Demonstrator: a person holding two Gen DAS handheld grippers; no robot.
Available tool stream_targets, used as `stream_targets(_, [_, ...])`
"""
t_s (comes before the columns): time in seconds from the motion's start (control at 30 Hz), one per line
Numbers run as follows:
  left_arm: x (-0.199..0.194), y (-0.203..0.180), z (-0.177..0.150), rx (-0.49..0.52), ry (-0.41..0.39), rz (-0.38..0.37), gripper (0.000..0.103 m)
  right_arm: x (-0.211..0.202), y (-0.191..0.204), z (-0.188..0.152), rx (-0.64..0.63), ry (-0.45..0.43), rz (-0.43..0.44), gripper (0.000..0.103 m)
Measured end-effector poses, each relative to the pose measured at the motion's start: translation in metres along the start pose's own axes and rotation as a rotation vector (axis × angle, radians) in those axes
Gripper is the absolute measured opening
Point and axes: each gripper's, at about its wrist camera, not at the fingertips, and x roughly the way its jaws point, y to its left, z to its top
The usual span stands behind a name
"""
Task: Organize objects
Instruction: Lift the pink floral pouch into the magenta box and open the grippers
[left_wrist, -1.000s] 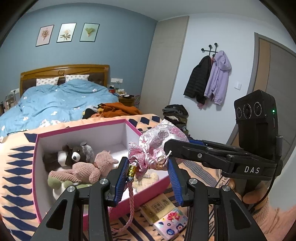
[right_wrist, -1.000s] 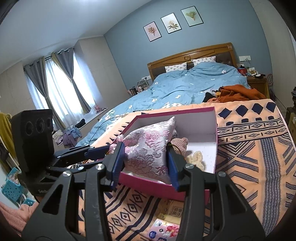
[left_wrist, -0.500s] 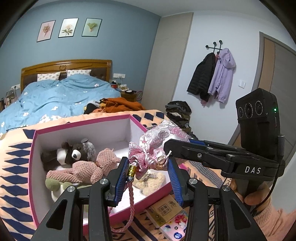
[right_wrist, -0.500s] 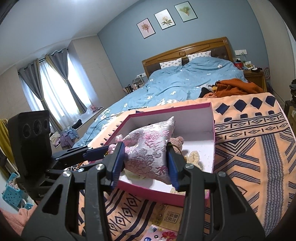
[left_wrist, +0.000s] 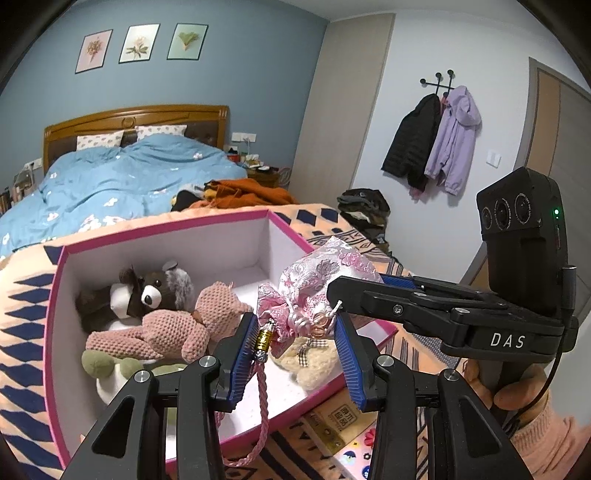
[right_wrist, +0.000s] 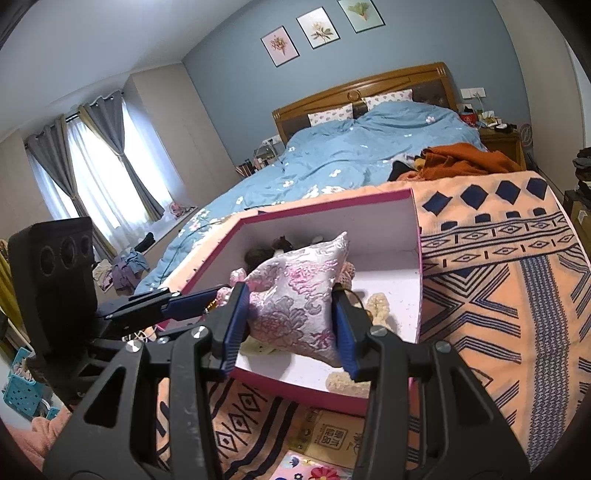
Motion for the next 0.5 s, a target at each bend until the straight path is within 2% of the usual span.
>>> stream_targets(0.5, [0.025, 0.011, -0.005, -0.032, 0.054, 0.010, 0.042, 0.018, -0.009, -0.007, 0.015, 0.048, -0.024, 0.047])
